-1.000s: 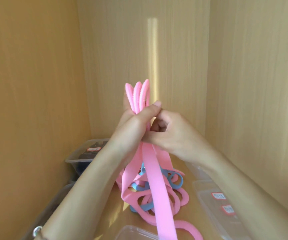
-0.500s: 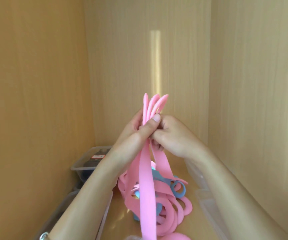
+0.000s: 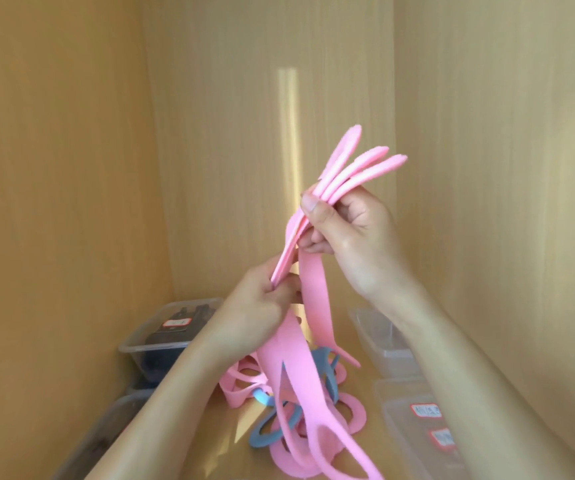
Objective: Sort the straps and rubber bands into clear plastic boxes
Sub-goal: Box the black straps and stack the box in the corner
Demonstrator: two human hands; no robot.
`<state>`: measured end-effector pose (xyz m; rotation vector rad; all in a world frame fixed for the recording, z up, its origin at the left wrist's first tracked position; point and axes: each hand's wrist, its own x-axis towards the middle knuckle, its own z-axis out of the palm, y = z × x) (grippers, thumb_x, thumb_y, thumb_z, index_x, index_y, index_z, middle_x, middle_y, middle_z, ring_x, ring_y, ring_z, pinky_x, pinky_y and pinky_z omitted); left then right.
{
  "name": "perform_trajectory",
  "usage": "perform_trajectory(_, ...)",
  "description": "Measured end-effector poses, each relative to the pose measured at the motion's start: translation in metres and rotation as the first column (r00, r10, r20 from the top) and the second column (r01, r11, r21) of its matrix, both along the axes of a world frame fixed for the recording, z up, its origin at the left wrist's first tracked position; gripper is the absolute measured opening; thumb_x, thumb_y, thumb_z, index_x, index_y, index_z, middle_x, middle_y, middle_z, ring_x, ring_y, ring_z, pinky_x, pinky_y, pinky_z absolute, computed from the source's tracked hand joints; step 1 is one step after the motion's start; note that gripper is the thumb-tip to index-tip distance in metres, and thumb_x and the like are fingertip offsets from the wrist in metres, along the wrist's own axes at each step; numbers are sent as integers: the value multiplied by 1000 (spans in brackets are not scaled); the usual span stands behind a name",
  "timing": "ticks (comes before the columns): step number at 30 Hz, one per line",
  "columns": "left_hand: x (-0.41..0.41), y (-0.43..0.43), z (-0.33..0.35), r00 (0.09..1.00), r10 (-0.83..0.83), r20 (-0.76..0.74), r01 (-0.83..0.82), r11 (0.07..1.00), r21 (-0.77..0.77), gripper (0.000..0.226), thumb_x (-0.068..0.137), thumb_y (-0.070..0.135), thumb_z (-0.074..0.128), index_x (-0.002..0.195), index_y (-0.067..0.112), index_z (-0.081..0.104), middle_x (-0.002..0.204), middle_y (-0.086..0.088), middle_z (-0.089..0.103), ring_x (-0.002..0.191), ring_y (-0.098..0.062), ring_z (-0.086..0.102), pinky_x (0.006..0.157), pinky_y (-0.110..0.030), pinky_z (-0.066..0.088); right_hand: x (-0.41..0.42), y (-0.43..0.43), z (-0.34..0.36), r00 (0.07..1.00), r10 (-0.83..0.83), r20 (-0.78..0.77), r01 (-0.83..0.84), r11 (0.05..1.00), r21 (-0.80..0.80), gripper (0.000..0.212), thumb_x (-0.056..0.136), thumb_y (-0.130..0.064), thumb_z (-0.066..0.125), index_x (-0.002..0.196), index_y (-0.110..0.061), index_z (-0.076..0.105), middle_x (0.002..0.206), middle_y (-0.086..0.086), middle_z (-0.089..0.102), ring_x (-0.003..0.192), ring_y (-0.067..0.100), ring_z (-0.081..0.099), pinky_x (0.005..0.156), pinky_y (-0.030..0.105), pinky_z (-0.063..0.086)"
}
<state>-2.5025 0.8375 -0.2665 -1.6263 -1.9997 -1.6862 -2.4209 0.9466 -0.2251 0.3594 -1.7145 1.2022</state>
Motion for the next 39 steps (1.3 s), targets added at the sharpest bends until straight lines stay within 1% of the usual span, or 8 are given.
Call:
perform_trajectory(7, -11, -5, 2, 813, 511, -280, -396, 837, 379, 49, 85, -11, 39, 122, 17, 55, 83, 2, 61, 70, -16, 61, 65, -33, 49, 0, -9, 0, 996, 36, -87, -36, 999, 6, 14, 93, -23, 59, 79, -23, 65, 65, -6, 62, 68, 11, 63, 80, 46, 57)
perform_trajectory(10, -12, -8, 5, 687, 603, -405, -459, 793, 401, 47, 94, 14, 53, 137, 30, 44, 98, 3, 59, 82, -13, 52, 68, -33, 44, 3, -12, 3, 989, 66, -135, -63, 998, 30, 12, 89, -26, 57, 81, -22, 65, 65, -9, 61, 68, 9, 59, 76, 39, 52)
perform_trajectory(15, -11, -3, 1, 956, 207, -208, -189, 977, 103, 34, 87, 57, 55, 114, 36, 55, 87, 14, 64, 79, -1, 56, 72, -30, 49, 5, -12, 2, 990, 7, -141, 12, 991, 133, 10, 91, -24, 56, 88, -28, 64, 65, -16, 63, 66, 2, 60, 69, 22, 52)
perform_trajectory(20, -2, -4, -1, 998, -14, -56, 13, 1000, -18, 23, 92, 30, 57, 110, 16, 60, 75, 8, 65, 65, -2, 61, 62, -12, 46, 1, -8, -2, 995, -78, -62, 83, 992, 97, 18, 95, -22, 58, 81, -30, 64, 63, -13, 64, 65, 6, 61, 71, 38, 55)
perform_trajectory(24, -7, -4, 1, 997, 18, -78, -20, 999, -25, 25, 95, 24, 55, 115, 39, 56, 89, 13, 70, 82, -8, 64, 78, -19, 50, -2, -2, -2, 993, -109, -54, 113, 992, 62, 18, 96, -25, 58, 79, -23, 65, 63, -9, 61, 66, 11, 60, 75, 48, 55)
perform_trajectory(30, -12, -6, 0, 961, 222, -167, -238, 968, -79, 22, 90, 29, 63, 76, 42, 52, 60, 15, 56, 56, -1, 49, 57, -20, 41, -8, 5, -5, 985, -170, -24, 169, 986, -4, 21, 95, -29, 58, 75, -24, 63, 66, -8, 62, 71, 20, 64, 77, 55, 53)
perform_trajectory(33, -12, -6, 1, 978, 182, -98, -193, 974, -119, 22, 90, 26, 64, 87, 45, 54, 78, -8, 65, 70, -22, 64, 77, -42, 52, -9, 9, -5, 977, -211, -28, 210, 977, -30, 22, 93, -33, 57, 73, -24, 61, 63, -8, 62, 74, 27, 65, 76, 56, 53)
perform_trajectory(39, -6, -6, 1, 995, -33, 96, 41, 996, -78, 37, 90, 38, 52, 125, 30, 55, 113, 9, 68, 95, -12, 70, 93, -39, 52, -6, 17, -1, 969, -240, -57, 234, 967, -99, 26, 92, -36, 56, 82, -12, 63, 65, -6, 63, 76, 29, 66, 77, 57, 53)
